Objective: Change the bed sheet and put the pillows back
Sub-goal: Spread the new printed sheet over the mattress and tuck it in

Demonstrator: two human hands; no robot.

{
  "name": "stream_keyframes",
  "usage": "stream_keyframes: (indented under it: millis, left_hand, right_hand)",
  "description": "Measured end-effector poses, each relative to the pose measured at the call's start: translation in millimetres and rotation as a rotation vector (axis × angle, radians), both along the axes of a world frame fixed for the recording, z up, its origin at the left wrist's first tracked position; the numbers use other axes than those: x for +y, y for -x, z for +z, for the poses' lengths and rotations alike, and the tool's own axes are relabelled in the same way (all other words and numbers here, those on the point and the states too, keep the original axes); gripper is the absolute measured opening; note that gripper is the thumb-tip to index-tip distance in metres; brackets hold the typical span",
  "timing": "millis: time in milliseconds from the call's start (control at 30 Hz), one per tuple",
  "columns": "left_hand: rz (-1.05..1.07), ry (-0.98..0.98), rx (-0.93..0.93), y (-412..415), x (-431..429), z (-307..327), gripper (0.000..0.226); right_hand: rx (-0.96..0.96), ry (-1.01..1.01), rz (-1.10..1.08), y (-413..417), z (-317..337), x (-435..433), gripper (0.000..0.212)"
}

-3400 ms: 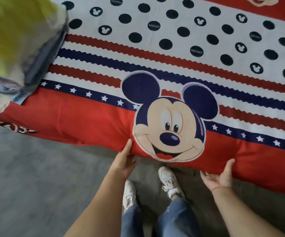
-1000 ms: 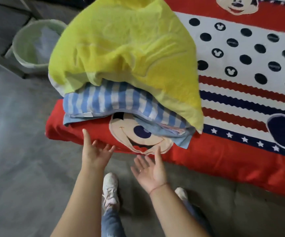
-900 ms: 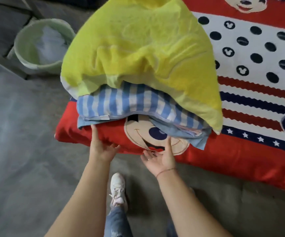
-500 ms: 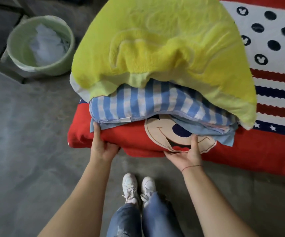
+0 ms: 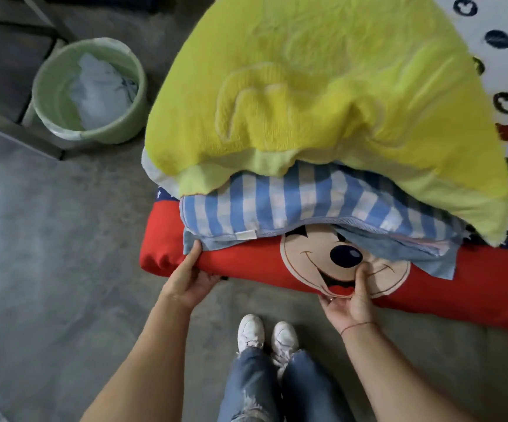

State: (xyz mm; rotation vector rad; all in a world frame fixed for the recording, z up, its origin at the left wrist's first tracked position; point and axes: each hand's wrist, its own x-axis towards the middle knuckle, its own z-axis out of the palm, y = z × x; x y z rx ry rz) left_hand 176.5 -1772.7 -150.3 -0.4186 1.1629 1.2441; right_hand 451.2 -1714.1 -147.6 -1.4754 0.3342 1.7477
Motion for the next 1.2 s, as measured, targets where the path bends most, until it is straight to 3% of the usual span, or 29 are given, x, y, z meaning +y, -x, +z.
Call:
stream_keyframes:
  millis: [100, 267, 333, 400, 467, 567, 667, 767, 833, 967, 1033, 1133, 1200]
  left_hand:
    - [-0.009, 0.113, -0.028, 26.7, -18.3, 11.2, 0.063]
    - [0.108, 0.211, -0.050, 73.3, -35.4, 25.7, 0.065]
    - [0.035, 0.374, 0.117, 90.8, -31.7, 26.5, 0.054]
    - [-0.147, 0.519, 0.453, 111.4, -29.9, 21.9, 0.048]
    - [-0.224, 0.409, 0.566, 131.4, -24.2, 15.2, 0.054]
    - [-0.344, 0.181, 0.386, 155.5, -5.8, 11.4, 0.069]
    - [-0.517, 0.073, 0.216, 167.0, 11.6, 11.2, 0.076]
    - [-0.679, 0.039, 0.134, 173.9, 21.3, 13.6, 0.076]
    - [-0.751, 0.043, 0.080, 179.3, 27.0, 16.4, 0.074]
    - [-0.827, 0.068, -0.034, 183.6, 31.3, 14.8, 0.073]
    - [-0.841, 0.074, -0.096, 179.6, 33.0, 15.2, 0.079]
    - [-0.829, 0.033, -0.242, 170.1, 39.2, 22.1, 0.082]
    - [-0.778, 0.028, -0.234, 165.5, 45.1, 24.8, 0.082]
  right_hand:
    - [-0.029, 0.004, 0.017, 0.7, 5.8, -1.2, 0.138]
    - [0.108, 0.030, 0.016, 24.2, 15.7, -26.7, 0.126]
    - [0.167, 0.057, 0.124, 52.7, 18.4, -46.3, 0.124]
    - [0.243, 0.071, 0.239, 92.3, 21.0, -67.1, 0.126]
    - [0.325, 0.063, 0.290, 140.6, 23.6, -81.1, 0.121]
    - [0.389, 0.028, 0.269, 216.3, 27.9, -83.5, 0.097]
    - [0.343, 0.012, 0.110, 272.6, 25.5, -75.6, 0.093]
    - [0.284, 0.030, -0.037, 306.7, 26.0, -70.1, 0.081]
    - [0.239, -0.005, -0.065, 318.1, 26.3, -63.0, 0.088]
    - [0.185, -0.152, -0.128, 327.0, 35.1, -48.6, 0.060]
    - [0.236, -0.203, -0.147, 332.8, 35.8, -46.5, 0.068]
    - [0.217, -0.267, -0.118, 335.2, 30.7, -42.2, 0.099]
    - [0.229, -0.306, -0.133, 329.8, 28.0, -41.3, 0.094]
